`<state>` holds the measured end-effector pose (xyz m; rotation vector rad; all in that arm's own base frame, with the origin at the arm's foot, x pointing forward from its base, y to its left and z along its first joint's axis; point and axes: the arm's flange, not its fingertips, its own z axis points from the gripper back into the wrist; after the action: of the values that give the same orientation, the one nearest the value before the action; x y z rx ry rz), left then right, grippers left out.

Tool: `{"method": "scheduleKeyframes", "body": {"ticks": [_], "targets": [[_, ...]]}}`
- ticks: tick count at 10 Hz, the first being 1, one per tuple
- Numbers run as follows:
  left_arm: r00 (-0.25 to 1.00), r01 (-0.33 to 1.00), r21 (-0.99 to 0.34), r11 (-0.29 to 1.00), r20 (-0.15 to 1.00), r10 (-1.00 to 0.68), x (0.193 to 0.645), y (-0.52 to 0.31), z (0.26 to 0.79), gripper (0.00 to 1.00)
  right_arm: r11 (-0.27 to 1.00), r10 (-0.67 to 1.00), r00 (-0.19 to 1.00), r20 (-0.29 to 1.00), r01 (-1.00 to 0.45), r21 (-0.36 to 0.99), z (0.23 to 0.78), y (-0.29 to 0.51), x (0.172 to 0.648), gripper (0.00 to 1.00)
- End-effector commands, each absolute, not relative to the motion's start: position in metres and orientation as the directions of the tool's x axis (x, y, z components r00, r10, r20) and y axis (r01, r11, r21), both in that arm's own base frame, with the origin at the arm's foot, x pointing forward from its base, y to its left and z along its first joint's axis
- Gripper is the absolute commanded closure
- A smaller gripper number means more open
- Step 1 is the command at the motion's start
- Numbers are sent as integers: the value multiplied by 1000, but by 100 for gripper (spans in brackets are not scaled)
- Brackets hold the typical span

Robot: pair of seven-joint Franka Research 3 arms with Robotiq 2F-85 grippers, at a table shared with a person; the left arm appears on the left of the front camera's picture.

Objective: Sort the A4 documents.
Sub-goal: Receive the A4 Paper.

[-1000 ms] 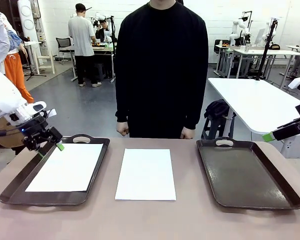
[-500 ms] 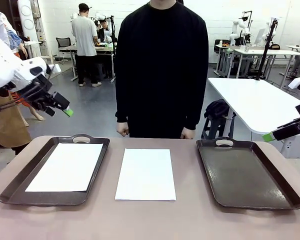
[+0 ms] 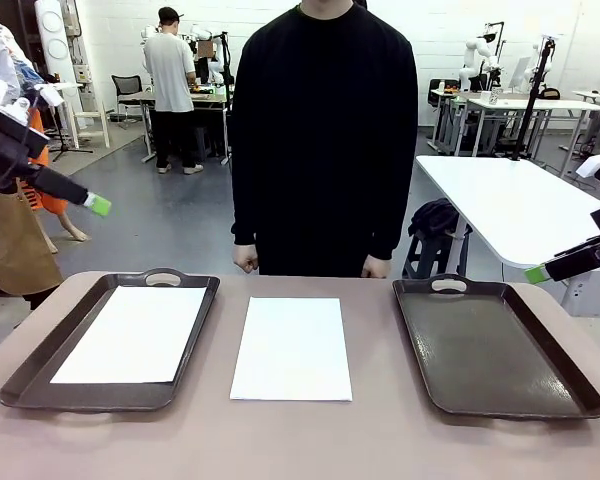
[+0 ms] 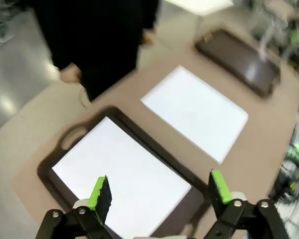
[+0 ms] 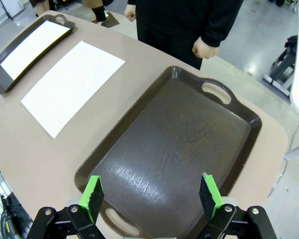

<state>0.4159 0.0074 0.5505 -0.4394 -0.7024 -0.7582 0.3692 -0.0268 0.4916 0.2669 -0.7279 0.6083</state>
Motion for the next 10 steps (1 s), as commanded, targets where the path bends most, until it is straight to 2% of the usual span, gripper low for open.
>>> {"method": "scheduleKeyframes", "body": {"ticks": [1, 4, 7, 10], "targets": [[522, 804, -127, 581, 617, -588, 414, 8, 532, 0, 794, 420, 585, 694, -607, 31, 491, -27, 369, 0], [610, 771, -243, 589, 548, -572, 407, 4, 510, 0, 794, 420, 585, 694, -607, 31, 491, -27, 369, 0], [660, 707, -288, 646, 597, -457, 404, 14, 505, 0, 794, 420, 585, 694, -607, 31, 491, -27, 369, 0], [653, 723, -294, 626, 588, -477, 401, 14, 502, 0, 794, 420, 585, 694, -607, 31, 491, -27, 369, 0]]}}
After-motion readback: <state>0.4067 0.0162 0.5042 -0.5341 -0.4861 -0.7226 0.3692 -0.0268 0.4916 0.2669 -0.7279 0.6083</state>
